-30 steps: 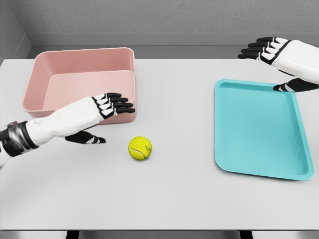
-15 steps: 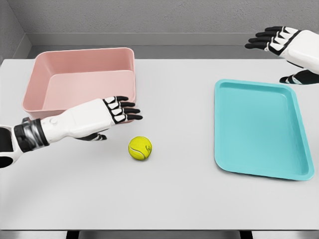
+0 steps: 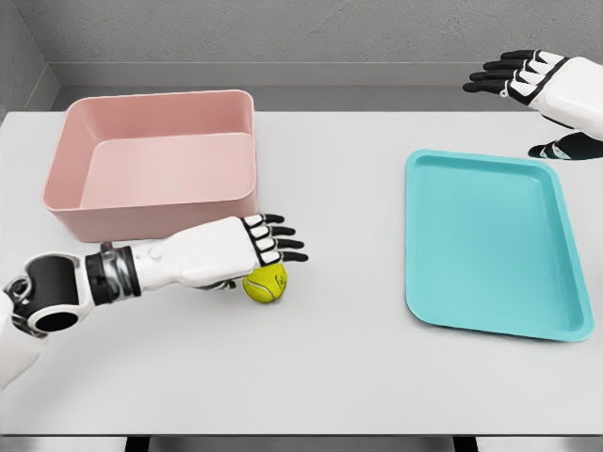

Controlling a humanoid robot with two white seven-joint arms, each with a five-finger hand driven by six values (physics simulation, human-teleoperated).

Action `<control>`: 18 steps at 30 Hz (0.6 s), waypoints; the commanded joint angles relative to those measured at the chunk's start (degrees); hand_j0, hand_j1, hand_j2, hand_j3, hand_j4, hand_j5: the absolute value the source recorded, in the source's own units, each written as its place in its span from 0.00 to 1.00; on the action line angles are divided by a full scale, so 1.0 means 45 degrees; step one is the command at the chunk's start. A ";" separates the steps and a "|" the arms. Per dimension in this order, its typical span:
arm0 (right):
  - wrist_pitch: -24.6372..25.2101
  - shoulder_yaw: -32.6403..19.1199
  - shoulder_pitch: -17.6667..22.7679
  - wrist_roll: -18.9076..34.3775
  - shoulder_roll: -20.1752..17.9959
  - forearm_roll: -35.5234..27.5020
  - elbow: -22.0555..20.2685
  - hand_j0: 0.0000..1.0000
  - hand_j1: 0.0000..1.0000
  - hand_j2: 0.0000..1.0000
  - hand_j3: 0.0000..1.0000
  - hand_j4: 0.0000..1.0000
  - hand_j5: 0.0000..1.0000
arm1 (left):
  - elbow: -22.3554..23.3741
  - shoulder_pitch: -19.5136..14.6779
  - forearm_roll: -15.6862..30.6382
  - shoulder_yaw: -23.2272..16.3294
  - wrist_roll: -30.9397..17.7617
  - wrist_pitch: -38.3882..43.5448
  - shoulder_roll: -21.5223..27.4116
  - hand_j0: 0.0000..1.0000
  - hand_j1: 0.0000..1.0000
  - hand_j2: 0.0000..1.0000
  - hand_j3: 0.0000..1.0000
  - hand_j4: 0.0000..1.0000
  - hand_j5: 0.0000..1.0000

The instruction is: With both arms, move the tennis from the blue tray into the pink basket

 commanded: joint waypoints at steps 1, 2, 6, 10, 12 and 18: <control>0.0045 -0.0002 0.0000 -0.0008 -0.0011 -0.0073 -0.0018 1.00 1.00 1.00 1.00 1.00 1.00 | 0.0000 -0.0039 -0.0382 -0.0449 0.0001 0.0017 -0.0046 1.00 1.00 1.00 1.00 1.00 1.00; 0.0026 -0.0002 0.0000 -0.0008 -0.0011 -0.0073 0.0001 1.00 1.00 1.00 1.00 1.00 1.00 | 0.0000 -0.0078 -0.0635 -0.0508 0.0001 0.0017 -0.0046 1.00 1.00 1.00 1.00 1.00 1.00; 0.0045 -0.0002 0.0000 -0.0008 -0.0031 -0.0073 0.0001 1.00 1.00 1.00 1.00 1.00 1.00 | 0.0000 -0.0410 -0.1163 -0.0899 -0.0155 0.0017 0.0032 1.00 1.00 1.00 1.00 1.00 1.00; 0.0026 -0.0002 0.0000 -0.0008 -0.0011 -0.0073 -0.0057 1.00 1.00 1.00 1.00 1.00 1.00 | 0.0000 -0.0528 -0.1495 -0.0918 -0.0155 0.0017 0.0091 1.00 1.00 1.00 1.00 1.00 1.00; 0.0045 -0.0002 0.0000 -0.0008 -0.0011 -0.0073 -0.0057 1.00 1.00 1.00 1.00 1.00 1.00 | 0.0000 -0.0547 -0.1651 -0.0899 -0.0175 0.0017 0.0110 1.00 1.00 1.00 1.00 1.00 1.00; 0.0026 -0.0002 0.0000 -0.0008 -0.0011 -0.0073 -0.0057 1.00 1.00 1.00 1.00 1.00 1.00 | 0.0000 -0.0567 -0.2140 -0.0918 -0.0995 0.0017 0.0228 1.00 1.00 1.00 1.00 1.00 1.00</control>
